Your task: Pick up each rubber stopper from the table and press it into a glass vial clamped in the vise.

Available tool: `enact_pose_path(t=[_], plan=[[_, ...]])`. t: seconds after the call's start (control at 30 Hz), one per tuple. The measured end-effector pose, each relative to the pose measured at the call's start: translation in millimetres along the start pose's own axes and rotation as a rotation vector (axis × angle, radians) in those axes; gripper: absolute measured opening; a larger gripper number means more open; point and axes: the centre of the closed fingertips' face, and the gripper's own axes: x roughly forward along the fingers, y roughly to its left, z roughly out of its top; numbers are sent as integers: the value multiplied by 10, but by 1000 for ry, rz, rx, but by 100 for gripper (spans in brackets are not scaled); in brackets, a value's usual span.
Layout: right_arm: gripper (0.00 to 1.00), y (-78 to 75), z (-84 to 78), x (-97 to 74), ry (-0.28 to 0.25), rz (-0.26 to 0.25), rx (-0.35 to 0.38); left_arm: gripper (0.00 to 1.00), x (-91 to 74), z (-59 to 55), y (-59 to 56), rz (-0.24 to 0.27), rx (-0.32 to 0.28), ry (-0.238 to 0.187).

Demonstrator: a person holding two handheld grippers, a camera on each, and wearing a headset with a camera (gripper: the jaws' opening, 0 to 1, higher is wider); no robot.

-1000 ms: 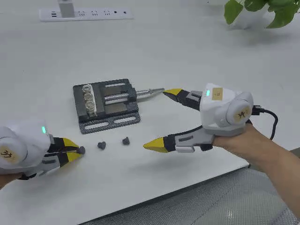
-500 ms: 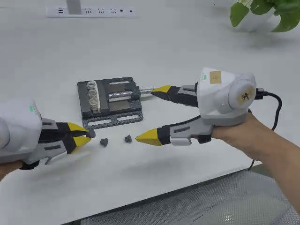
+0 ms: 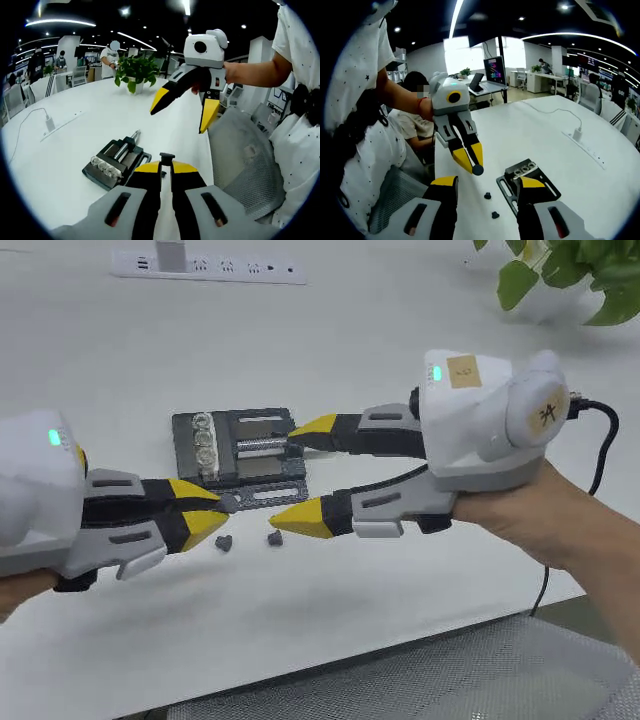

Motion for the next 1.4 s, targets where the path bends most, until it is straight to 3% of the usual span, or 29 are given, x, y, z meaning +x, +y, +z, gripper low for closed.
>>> enact_pose_path(t=[0.4, 0.93, 1.4], plan=[[17, 156, 32, 13, 52, 107, -44, 3, 47, 145, -162, -37, 19, -30], [9, 244, 10, 58, 94, 170, -81, 3, 64, 202, -232, -61, 38, -37], [8, 221, -6, 62, 107, 175, -99, 3, 65, 214, -241, -73, 47, -33]])
